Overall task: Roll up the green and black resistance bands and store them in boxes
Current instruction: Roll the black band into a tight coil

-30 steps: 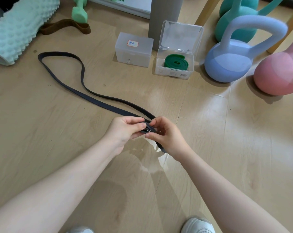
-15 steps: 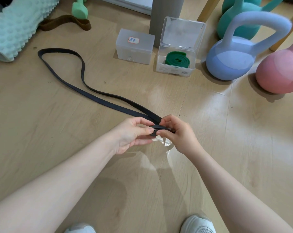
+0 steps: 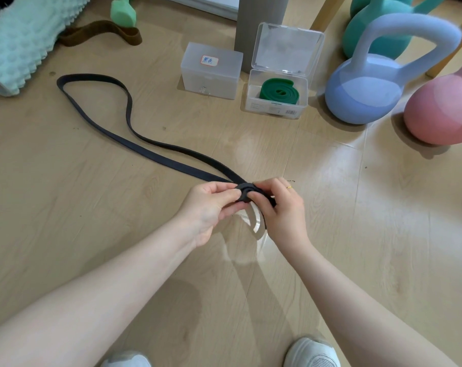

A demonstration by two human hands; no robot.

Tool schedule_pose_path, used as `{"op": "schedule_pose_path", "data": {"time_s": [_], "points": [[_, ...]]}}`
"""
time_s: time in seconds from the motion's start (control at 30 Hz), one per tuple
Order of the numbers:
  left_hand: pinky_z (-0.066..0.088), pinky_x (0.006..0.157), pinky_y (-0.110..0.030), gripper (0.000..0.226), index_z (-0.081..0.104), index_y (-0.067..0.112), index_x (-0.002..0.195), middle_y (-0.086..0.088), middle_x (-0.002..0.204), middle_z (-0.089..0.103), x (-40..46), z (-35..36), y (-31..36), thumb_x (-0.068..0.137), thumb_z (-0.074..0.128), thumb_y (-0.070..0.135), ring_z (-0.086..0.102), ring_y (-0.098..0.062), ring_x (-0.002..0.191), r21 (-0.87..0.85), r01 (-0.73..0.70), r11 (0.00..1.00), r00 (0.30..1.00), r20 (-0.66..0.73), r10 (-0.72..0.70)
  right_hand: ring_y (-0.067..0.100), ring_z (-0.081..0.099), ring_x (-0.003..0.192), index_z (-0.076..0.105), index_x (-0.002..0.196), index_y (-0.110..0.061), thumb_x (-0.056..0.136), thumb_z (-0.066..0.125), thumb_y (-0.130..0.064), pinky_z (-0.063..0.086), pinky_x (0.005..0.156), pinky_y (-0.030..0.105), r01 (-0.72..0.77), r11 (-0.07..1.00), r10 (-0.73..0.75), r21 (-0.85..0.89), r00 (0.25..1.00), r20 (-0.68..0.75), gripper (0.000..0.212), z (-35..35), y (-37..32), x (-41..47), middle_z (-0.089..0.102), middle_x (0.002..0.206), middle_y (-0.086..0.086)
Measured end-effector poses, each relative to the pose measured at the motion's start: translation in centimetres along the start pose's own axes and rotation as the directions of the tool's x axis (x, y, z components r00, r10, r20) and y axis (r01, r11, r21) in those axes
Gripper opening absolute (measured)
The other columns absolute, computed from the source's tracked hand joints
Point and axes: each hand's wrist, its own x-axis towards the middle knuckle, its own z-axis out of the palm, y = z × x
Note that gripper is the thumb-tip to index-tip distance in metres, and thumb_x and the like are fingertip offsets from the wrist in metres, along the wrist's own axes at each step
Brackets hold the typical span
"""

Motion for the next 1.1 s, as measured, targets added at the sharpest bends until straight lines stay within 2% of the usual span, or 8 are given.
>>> {"op": "schedule_pose_path", "data": {"time_s": [0.13,0.23,0.37,0.5,0.63,0.77,0.97,1.1], "points": [[0.058,0.074,-0.026,0.027,0.052,-0.003,0.107,-0.022,0.104,0.064,-0.3,-0.5,-0.4,0.081,0.058,-0.01,0.07,-0.025,0.086,-0.118,0.107,0.987,0.991,0.091,-0.097,-0.01,0.055,0.085,0.069,0.099,-0.012,0.084,0.063,-0.007,0.042,0.076,0.007,-0.078,0.994,0.068,0.079,0.99,0.126,0.017,-0.8,0.0,0.8,0.061,0.086,-0.013],[0.059,0.074,-0.028,0.024,0.053,0.003,0.097,-0.018,0.101,0.065,-0.3,-1.0,-0.2,0.078,0.062,-0.009,0.069,-0.023,0.086,0.021,0.121,0.992,0.985,0.118,-0.123,-0.003,0.059,0.084,0.071,0.096,-0.015,0.081,0.067,-0.006,0.047,0.079,0.016,-0.156,0.979,0.137,0.129,0.98,0.142,0.018,-0.9,-0.1,0.5,0.064,0.087,-0.014],[0.058,0.07,-0.022,0.038,0.052,0.011,0.108,-0.014,0.098,0.065,0.0,-1.1,0.2,0.078,0.063,-0.009,0.069,-0.02,0.081,0.072,0.086,0.994,0.986,0.136,-0.096,0.016,0.063,0.076,0.07,0.09,-0.024,0.082,0.066,-0.004,0.052,0.069,0.023,-0.325,0.894,0.298,0.309,0.945,0.133,0.022,-0.8,-0.9,0.3,0.069,0.084,0.002],[0.056,0.073,-0.021,0.045,0.058,0.009,0.119,-0.017,0.105,0.066,0.3,-1.0,0.4,0.078,0.062,-0.01,0.07,-0.022,0.087,0.069,-0.007,0.998,0.989,0.151,-0.004,0.028,0.066,0.085,0.07,0.093,-0.02,0.083,0.066,-0.006,0.056,0.081,0.033,-0.435,0.81,0.432,0.393,0.896,0.101,0.018,-0.3,-1.6,0.1,0.069,0.089,0.018],[0.05,0.085,-0.021,0.038,0.066,0.016,0.106,0.004,0.089,0.069,0.5,-0.8,-0.3,0.073,0.072,0.0,0.066,-0.008,0.088,0.312,-0.177,0.934,0.984,0.027,0.178,0.023,0.067,0.089,0.07,0.098,-0.019,0.086,0.062,-0.013,0.053,0.074,0.03,-0.528,0.724,0.497,0.443,0.845,0.195,0.016,0.4,-1.9,-0.4,0.072,0.093,0.009],[0.049,0.08,-0.015,0.036,0.066,0.027,0.098,0.009,0.088,0.071,0.6,-0.7,-0.3,0.07,0.077,0.007,0.066,0.0,0.085,0.342,-0.277,0.898,0.958,0.024,0.286,0.033,0.065,0.099,0.069,0.096,-0.018,0.082,0.067,-0.02,0.051,0.092,0.044,-0.562,0.598,0.519,0.571,0.815,0.259,0.014,0.3,-2.4,0.0,0.071,0.099,0.011],[0.052,0.078,-0.018,0.032,0.062,0.027,0.096,0.002,0.094,0.068,0.5,-0.6,-1.4,0.073,0.076,0.011,0.066,-0.007,0.087,0.47,-0.383,0.795,0.908,0.034,0.417,0.034,0.064,0.085,0.062,0.091,-0.009,0.079,0.071,-0.012,0.048,0.092,0.052,-0.632,0.54,0.563,0.556,0.762,0.319,0.015,0.4,-2.7,0.4,0.066,0.101,0.027],[0.049,0.079,-0.011,0.039,0.054,0.024,0.105,0.004,0.097,0.058,0.5,-0.5,-1.0,0.075,0.073,0.008,0.059,-0.003,0.089,0.52,-0.47,0.713,0.878,0.189,0.441,0.029,0.068,0.084,0.061,0.097,-0.003,0.085,0.061,-0.002,0.056,0.082,0.038,-0.619,0.436,0.502,0.653,0.77,0.394,0.012,-0.6,-2.0,0.7,0.069,0.095,0.02]]}}
